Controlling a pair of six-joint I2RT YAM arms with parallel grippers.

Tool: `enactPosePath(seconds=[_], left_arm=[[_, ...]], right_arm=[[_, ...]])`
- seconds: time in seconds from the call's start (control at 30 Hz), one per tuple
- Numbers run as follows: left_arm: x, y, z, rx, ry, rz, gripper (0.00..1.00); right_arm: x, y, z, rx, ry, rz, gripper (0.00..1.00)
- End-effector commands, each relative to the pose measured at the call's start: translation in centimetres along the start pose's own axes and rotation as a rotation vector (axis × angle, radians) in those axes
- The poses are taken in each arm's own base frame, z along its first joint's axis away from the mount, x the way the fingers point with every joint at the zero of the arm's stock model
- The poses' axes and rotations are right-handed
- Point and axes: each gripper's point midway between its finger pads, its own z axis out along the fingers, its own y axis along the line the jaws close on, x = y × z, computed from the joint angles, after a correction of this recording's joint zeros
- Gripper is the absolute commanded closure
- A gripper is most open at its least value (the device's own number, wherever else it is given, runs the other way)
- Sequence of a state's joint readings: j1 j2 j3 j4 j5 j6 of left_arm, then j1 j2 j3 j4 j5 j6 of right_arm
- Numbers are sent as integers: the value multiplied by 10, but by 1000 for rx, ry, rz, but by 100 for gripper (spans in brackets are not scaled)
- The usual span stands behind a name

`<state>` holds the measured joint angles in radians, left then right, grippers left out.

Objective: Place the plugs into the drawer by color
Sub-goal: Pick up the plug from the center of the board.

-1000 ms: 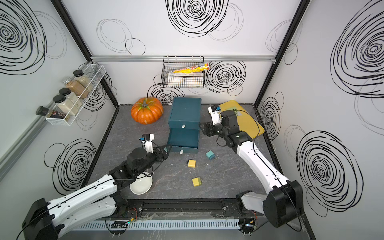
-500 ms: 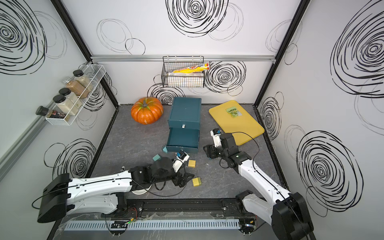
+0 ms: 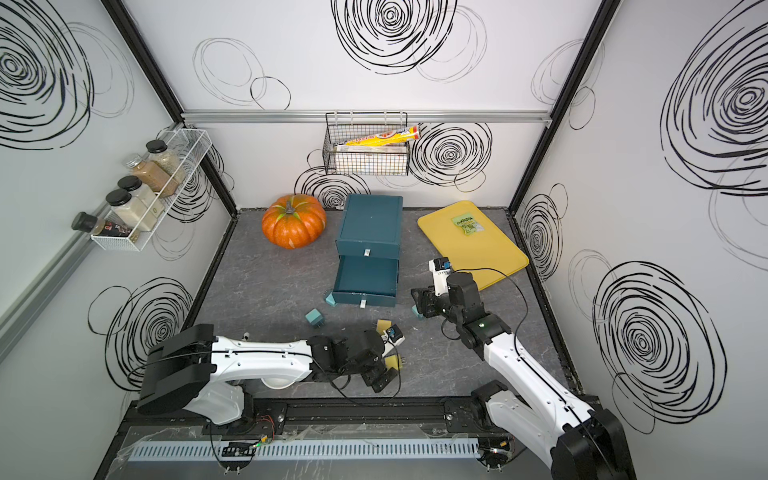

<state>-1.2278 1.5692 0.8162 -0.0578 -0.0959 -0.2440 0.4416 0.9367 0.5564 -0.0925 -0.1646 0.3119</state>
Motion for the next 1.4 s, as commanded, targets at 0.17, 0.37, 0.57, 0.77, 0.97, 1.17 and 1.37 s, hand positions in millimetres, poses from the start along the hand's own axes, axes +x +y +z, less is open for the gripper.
enactPosePath(seconds=[0.17,0.37,0.57,0.77,0.97,1.17,1.37], left_arm=[[-4,13,19,-61,25,15,5],[1,8,28,-36,55,31,15],[5,6,33,-12,75,19,20],[10,6,38,-1,94,15,25],[11,6,40,6,104,5,36],[7,3,37,19,89,-9,50],[-21,-13,9,116,-17,-32,73]], right_arm=[[0,1,1,-13,-18,11,39],[1,1,3,-20,-10,11,39],[1,2,3,-20,-11,10,39],[1,1,2,-19,-11,9,39],[2,1,3,-20,-8,8,39],[-1,2,0,-21,-21,4,39],[-6,3,-6,-21,-53,-2,39]])
